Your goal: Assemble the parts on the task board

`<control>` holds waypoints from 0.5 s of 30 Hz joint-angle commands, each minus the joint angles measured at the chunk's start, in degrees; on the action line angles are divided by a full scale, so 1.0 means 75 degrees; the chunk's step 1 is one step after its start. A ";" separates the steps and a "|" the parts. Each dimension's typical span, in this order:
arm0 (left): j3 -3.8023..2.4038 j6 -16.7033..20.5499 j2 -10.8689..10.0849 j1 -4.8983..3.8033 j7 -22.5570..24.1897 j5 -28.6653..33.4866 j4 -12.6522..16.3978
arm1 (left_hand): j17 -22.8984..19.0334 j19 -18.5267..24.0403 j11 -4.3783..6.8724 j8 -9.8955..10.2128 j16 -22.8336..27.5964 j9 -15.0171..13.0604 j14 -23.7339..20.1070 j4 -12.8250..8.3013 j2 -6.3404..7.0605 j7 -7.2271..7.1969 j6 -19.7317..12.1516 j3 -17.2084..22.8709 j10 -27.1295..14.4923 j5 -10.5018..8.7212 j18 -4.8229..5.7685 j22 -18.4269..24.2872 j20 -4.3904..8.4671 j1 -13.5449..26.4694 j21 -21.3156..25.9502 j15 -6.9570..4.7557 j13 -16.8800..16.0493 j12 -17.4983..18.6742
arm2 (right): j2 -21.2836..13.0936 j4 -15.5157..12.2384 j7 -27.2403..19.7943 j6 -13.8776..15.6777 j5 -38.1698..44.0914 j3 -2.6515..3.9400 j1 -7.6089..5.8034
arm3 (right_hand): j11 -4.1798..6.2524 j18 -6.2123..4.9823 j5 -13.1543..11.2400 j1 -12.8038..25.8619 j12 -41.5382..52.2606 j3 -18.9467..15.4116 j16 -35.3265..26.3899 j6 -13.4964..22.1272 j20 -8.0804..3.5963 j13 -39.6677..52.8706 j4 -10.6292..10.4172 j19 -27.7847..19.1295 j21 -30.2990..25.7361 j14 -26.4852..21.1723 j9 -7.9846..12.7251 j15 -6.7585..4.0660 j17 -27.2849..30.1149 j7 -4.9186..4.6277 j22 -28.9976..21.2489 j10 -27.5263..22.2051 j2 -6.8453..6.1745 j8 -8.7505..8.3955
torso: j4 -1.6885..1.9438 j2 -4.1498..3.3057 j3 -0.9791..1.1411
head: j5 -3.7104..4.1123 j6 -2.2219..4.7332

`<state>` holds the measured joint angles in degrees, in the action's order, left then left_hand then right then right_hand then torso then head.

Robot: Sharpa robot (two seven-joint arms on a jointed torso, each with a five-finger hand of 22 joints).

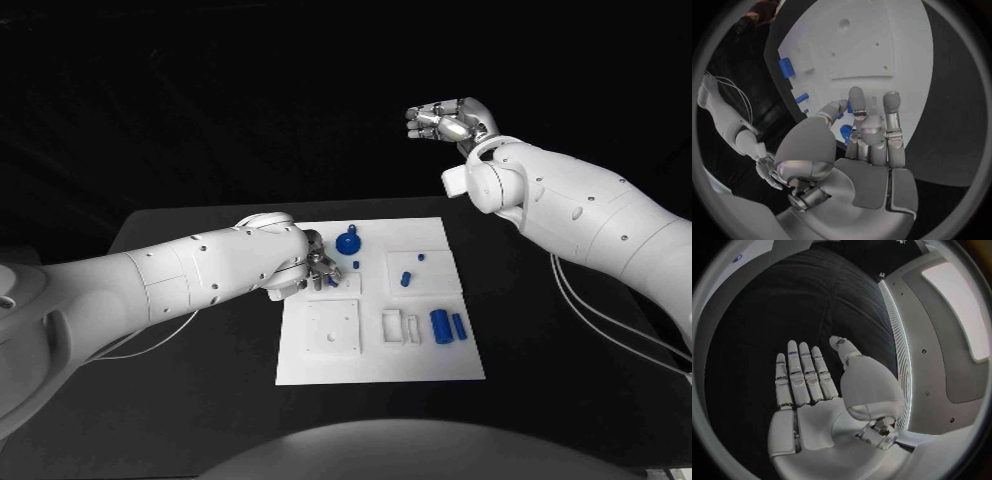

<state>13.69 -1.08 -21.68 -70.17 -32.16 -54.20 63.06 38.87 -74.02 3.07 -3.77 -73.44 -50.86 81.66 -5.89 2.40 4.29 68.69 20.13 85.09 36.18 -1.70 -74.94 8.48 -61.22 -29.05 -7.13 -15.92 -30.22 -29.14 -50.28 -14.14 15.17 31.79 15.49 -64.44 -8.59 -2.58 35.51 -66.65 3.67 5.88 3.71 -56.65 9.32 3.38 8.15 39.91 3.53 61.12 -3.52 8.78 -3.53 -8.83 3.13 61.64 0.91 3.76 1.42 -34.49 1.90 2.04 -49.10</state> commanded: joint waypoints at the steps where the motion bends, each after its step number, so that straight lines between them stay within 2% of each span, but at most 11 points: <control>1: -0.0001 -0.0093 0.0016 0.0006 0.0071 -0.0031 0.0047 | -0.0017 0.0026 0.0147 -0.0031 -0.0041 -0.0004 -0.0002 -0.0883 -0.0059 -0.0695 0.0742 0.0884 0.0215 0.0053 -0.0060 -0.0140 -0.0019 -0.0013 -0.0042 -0.0040 -0.0019 -0.0002 | 0.0006 -0.0005 -0.0044 -0.0139 -0.0007 0.0000 0.0005 | -0.0001 -0.0098 0.0051 0.0035 -0.0043 0.0045 -0.0028 0.0010 0.0012 -0.0012 -0.0012 -0.0035 -0.0039 -0.0043 0.0009 0.0025 0.0013 -0.0005 -0.0008 -0.0064 -0.0019 -0.0042 | -0.0002 0.0005 -0.0002 | 0.0000 -0.0004; 15: 0.0000 -0.0110 0.0042 0.0031 0.0081 -0.0028 0.0024 | -0.0026 0.0027 0.0145 -0.0030 -0.0042 -0.0004 -0.0003 -0.0878 -0.0061 -0.0693 0.0738 0.0882 0.0214 0.0051 -0.0060 -0.0141 -0.0021 -0.0010 -0.0045 -0.0039 -0.0021 0.0002 | 0.0003 -0.0014 -0.0041 -0.0141 -0.0013 0.0000 0.0008 | -0.0003 -0.0100 0.0055 0.0051 -0.0043 0.0097 -0.0028 0.0011 0.0012 -0.0012 -0.0012 -0.0038 -0.0039 -0.0045 0.0009 0.0026 0.0013 -0.0003 -0.0008 -0.0063 -0.0026 -0.0043 | -0.0005 0.0000 0.0000 | 0.0018 0.0015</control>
<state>13.67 -1.13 -21.60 -70.04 -32.06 -54.33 63.19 38.73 -74.02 3.06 -3.60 -73.44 -50.84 81.67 -5.89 2.40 4.29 68.69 20.13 85.09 36.38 -1.61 -74.92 8.48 -61.23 -29.05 -7.12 -16.01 -30.22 -29.15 -50.29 -14.08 15.00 31.76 15.49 -64.40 -8.59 -2.58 35.71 -66.65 3.67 6.28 3.71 -56.66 9.32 3.38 8.10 39.91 3.53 61.12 -3.52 8.79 -3.53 -8.82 3.13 61.64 0.91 3.76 1.41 -34.46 1.89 2.16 -49.04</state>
